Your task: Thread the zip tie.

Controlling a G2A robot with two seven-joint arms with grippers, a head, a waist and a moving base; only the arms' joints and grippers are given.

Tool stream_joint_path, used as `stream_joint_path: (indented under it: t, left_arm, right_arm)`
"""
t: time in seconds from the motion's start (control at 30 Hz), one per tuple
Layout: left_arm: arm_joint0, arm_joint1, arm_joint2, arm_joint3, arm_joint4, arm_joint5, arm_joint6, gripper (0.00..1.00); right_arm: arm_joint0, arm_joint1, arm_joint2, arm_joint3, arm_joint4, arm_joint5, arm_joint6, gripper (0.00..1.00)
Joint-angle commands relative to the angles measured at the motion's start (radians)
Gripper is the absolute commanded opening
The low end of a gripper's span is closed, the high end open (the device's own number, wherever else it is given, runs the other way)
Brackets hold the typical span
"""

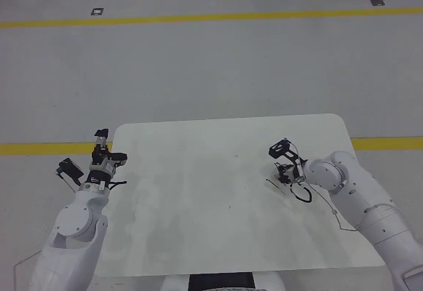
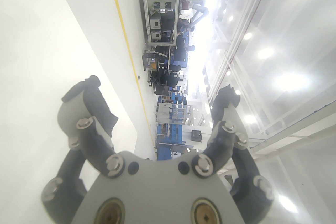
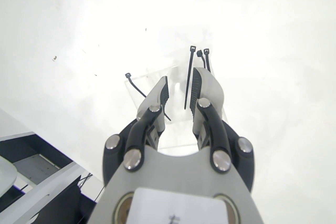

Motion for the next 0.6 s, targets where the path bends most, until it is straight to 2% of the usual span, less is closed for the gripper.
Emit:
stream_joint_path:
  t: [0.0,0.1,0.27,0.57]
  left_arm:
    - [0.0,0.0,0.0,0.0,0.0,0.0,0.0,1.0]
    - [0.0,0.0,0.0,0.0,0.0,0.0,0.0,1.0]
    - [0.0,0.0,0.0,0.0,0.0,0.0,0.0,1.0]
    - [0.0,0.0,0.0,0.0,0.0,0.0,0.0,1.0]
  right_arm:
    - [0.004,-0.002,-0.003,0.006,0.003,-0.002,-0.001,0.19]
    - [0.011,-0.006,-0.009,0.015,0.004,-0.004,-0.003,0.18]
    - [0.017,-0.009,-0.011,0.025,0.002,0.001,-0.007,0.09]
    - [0.003,-0.006,0.009,0.012,-0.004,0.009,-0.012,0.03]
